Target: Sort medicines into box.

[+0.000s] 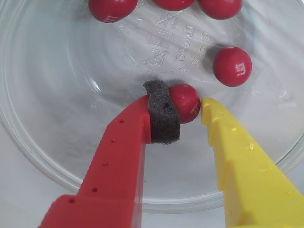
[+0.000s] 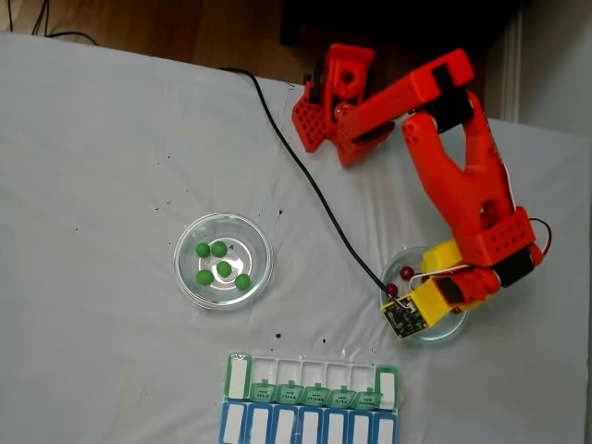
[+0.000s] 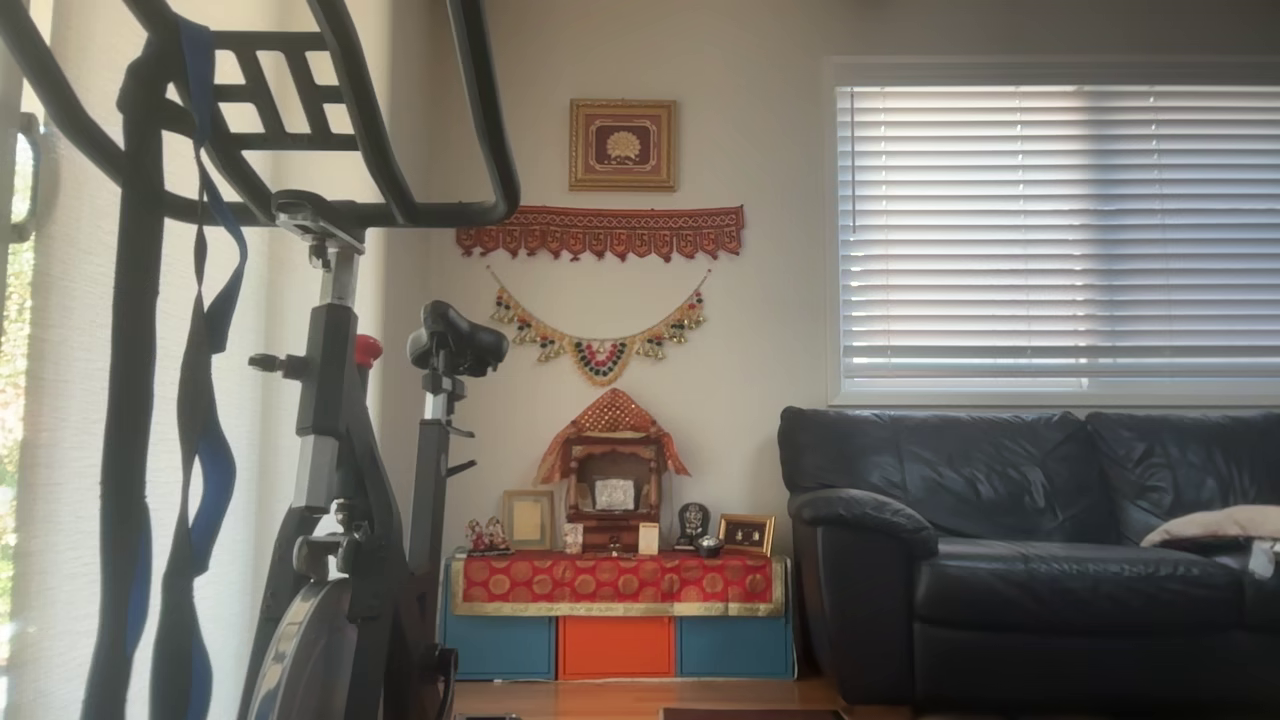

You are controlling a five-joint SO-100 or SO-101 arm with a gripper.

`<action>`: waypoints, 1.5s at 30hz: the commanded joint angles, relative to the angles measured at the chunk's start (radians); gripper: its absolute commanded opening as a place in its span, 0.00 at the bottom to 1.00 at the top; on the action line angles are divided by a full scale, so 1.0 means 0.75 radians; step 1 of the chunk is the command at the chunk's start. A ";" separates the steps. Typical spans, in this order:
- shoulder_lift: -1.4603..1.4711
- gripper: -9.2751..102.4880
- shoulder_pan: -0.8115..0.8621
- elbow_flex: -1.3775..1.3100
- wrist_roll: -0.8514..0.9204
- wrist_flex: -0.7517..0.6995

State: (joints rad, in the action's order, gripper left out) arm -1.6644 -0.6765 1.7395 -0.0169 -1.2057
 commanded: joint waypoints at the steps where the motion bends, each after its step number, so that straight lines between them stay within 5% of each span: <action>1: -0.072 0.14 -0.025 -0.020 0.012 0.022; 13: -0.037 0.09 -0.025 -0.043 0.010 0.022; 29: -0.012 0.21 -0.010 -0.112 0.004 -0.029; 45: -0.092 0.21 -0.002 -0.094 0.000 -0.049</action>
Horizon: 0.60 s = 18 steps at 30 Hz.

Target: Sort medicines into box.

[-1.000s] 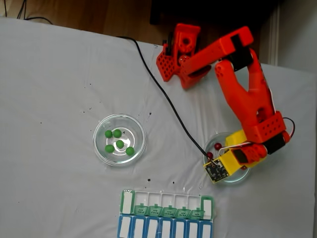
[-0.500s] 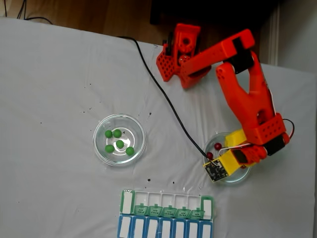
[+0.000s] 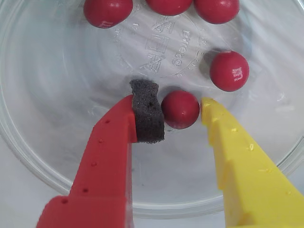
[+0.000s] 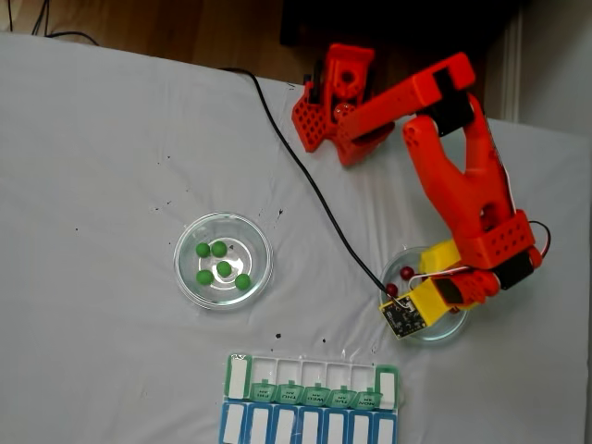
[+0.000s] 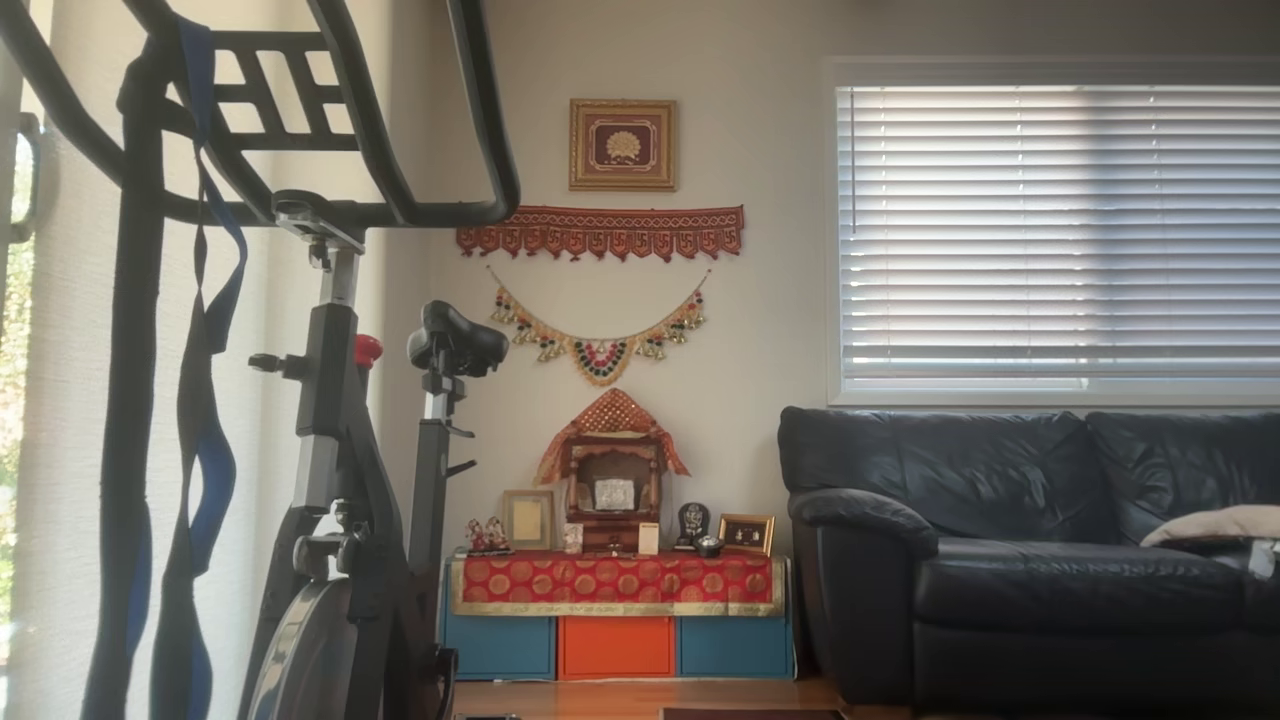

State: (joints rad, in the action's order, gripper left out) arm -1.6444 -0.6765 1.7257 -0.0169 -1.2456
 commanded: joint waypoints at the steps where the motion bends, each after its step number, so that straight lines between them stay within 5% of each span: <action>1: -0.112 0.21 -0.004 -0.076 0.000 0.004; 18: -0.112 0.17 -0.020 -0.037 0.000 0.014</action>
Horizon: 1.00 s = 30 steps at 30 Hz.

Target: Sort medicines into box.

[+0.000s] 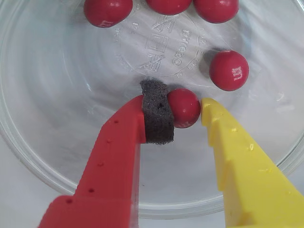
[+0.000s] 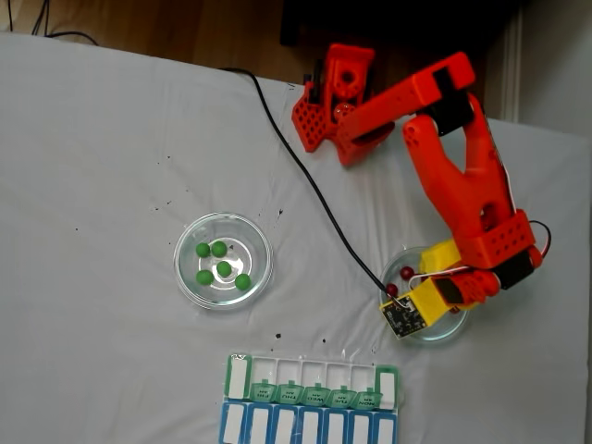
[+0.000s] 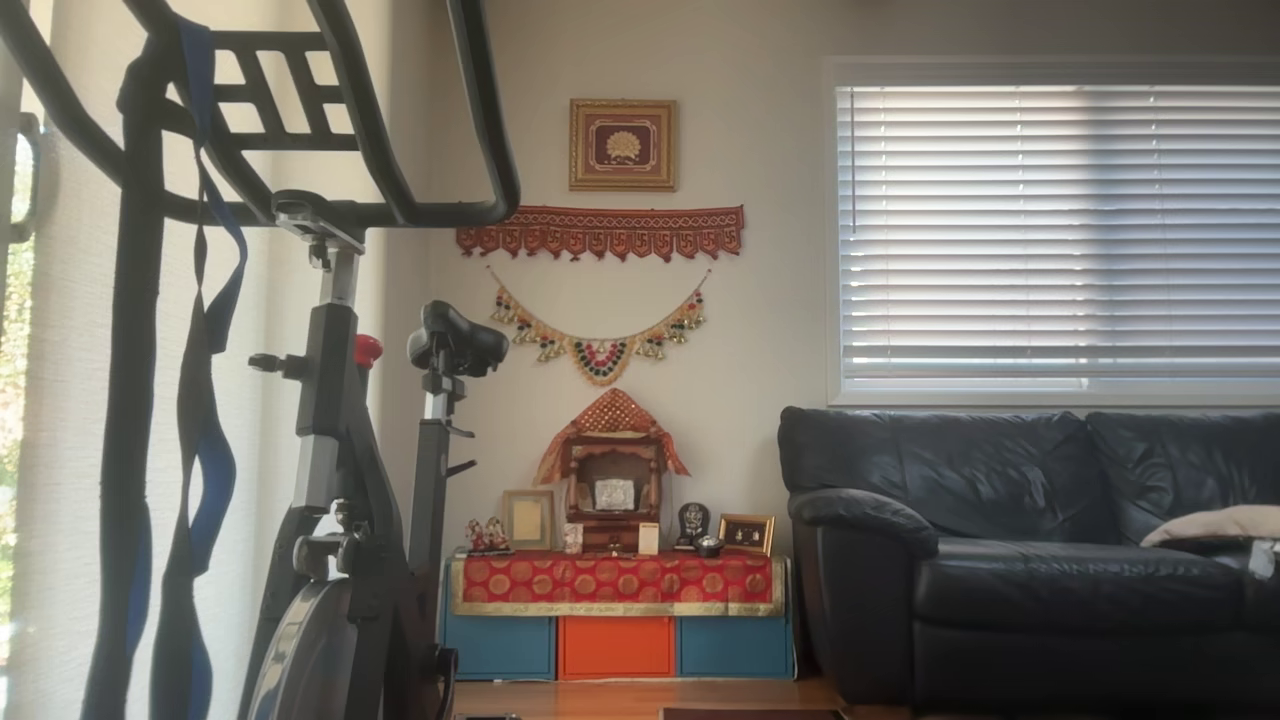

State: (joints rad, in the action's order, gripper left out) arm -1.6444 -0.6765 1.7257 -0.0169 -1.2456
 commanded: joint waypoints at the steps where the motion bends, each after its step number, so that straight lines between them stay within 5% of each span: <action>1: -0.112 0.17 -0.020 -0.033 0.000 0.016; 30: -0.131 0.13 -0.029 0.004 0.002 0.047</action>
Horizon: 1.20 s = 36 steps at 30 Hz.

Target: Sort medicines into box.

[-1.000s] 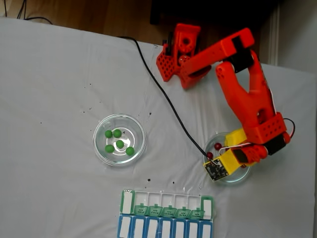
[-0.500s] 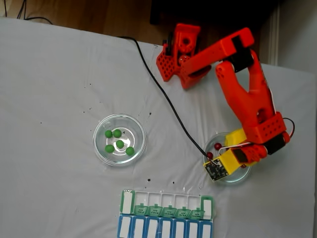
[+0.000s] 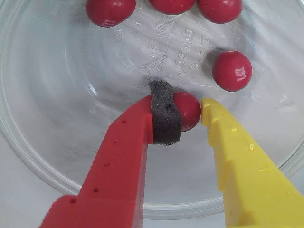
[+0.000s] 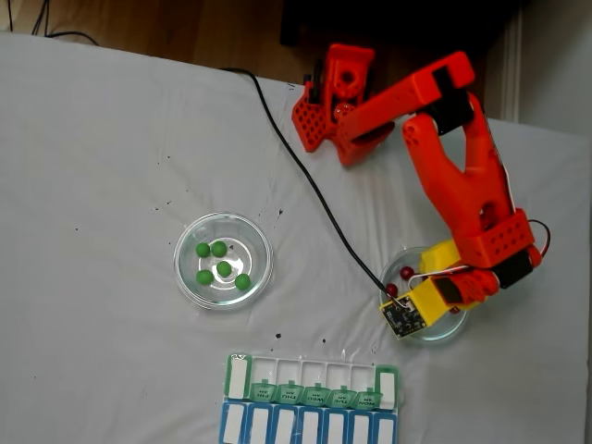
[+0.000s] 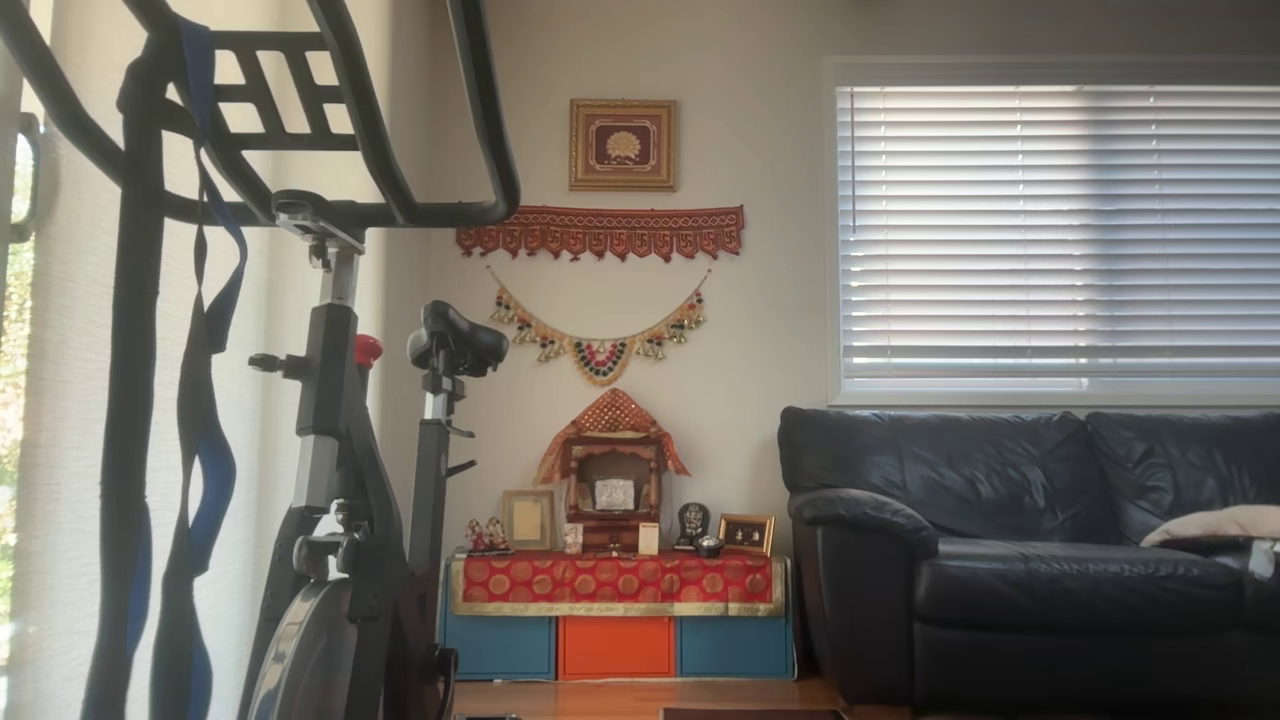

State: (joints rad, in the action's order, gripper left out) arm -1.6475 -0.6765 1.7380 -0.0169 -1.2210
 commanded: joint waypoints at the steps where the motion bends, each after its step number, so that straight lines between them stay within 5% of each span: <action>1: -0.127 0.13 -0.029 -0.010 0.002 0.014; 36: -0.143 0.09 -0.014 -0.016 0.008 0.029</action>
State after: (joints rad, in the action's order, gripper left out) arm -1.6475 -0.6765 1.7487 -0.0169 -1.1934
